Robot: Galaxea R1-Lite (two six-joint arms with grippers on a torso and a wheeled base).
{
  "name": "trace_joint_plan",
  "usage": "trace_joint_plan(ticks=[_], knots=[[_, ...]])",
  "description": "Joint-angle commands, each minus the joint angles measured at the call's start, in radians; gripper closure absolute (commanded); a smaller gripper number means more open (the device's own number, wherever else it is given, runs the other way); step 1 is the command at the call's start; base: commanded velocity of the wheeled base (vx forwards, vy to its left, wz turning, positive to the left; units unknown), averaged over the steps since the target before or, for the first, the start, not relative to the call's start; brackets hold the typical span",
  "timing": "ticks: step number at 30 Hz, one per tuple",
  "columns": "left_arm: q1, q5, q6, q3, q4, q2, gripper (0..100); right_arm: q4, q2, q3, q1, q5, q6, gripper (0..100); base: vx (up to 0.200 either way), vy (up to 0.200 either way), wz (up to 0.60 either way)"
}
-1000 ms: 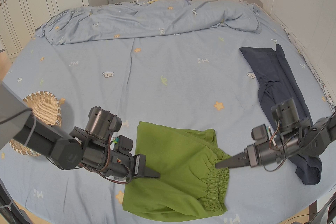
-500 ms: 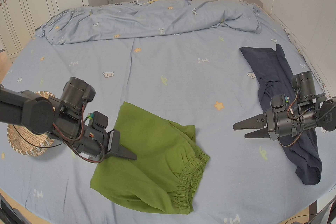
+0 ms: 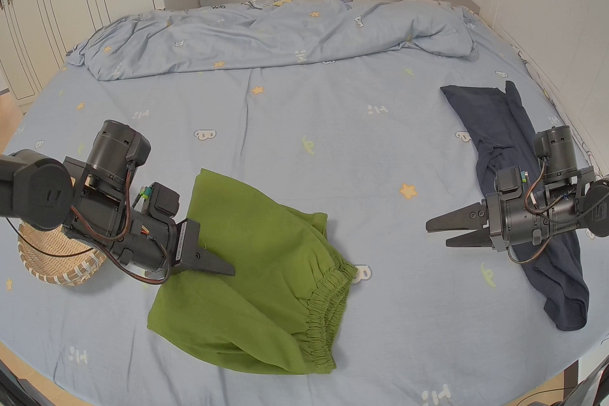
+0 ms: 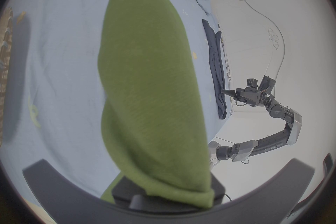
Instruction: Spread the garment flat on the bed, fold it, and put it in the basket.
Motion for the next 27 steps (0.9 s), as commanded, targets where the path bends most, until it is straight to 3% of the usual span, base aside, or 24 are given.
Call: trace_joint_plan(ticks=[1,23,25,27], knots=[[0.001,-0.001,0.007,-0.001,0.000,-0.009,100,-0.001,-0.003,0.001,0.003,0.000,0.000,0,0.000,0.200,0.00],[0.010,0.004,0.030,-0.001,0.000,0.006,100,-0.004,0.000,0.010,0.006,0.000,-0.001,0,0.000,0.200,0.00],[0.003,0.038,0.034,-0.002,-0.003,0.004,100,-0.006,0.000,0.012,0.006,0.000,-0.009,0,0.000,0.100,0.00],[-0.020,0.145,0.075,-0.001,-0.006,-0.002,100,-0.006,0.000,0.012,0.006,0.000,-0.015,0,0.000,0.000,0.00]])
